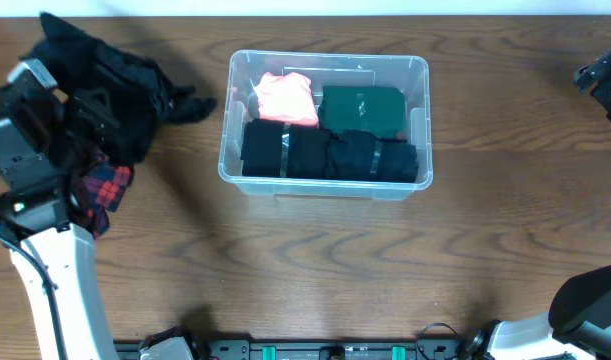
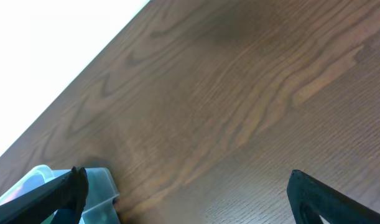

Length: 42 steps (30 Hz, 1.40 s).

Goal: Pack container
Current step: 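Lift the black garment and carry it over the container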

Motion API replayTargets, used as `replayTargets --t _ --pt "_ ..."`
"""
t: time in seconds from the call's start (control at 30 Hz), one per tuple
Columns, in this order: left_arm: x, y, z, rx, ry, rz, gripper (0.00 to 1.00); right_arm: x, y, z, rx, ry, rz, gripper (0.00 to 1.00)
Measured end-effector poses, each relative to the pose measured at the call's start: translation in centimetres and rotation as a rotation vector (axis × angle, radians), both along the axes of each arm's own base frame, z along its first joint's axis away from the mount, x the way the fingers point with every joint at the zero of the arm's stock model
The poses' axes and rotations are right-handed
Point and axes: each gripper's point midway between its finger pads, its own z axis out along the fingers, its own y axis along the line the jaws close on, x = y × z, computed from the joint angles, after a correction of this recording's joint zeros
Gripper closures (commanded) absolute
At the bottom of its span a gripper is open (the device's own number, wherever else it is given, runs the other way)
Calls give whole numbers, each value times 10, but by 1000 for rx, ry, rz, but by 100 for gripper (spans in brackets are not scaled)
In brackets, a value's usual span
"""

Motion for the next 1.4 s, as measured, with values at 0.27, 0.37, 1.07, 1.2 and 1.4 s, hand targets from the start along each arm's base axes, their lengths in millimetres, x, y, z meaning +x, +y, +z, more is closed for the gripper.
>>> replayTargets --t 0.27,0.37,1.07,1.2,1.4 --pt "3 -12 53 -26 -113 -51 94 0 0 0 0 0 0 1" --pt "0 -26 67 -65 -144 -116 94 0 0 0 0 0 0 1" --pt "-63 -172 112 -384 -220 -932 94 0 0 0 0 0 0 1" --pt "-59 -198 99 -410 -184 -1044 94 0 0 0 0 0 0 1" --pt "-41 -240 65 -444 -85 -1130 94 0 0 0 0 0 0 1"
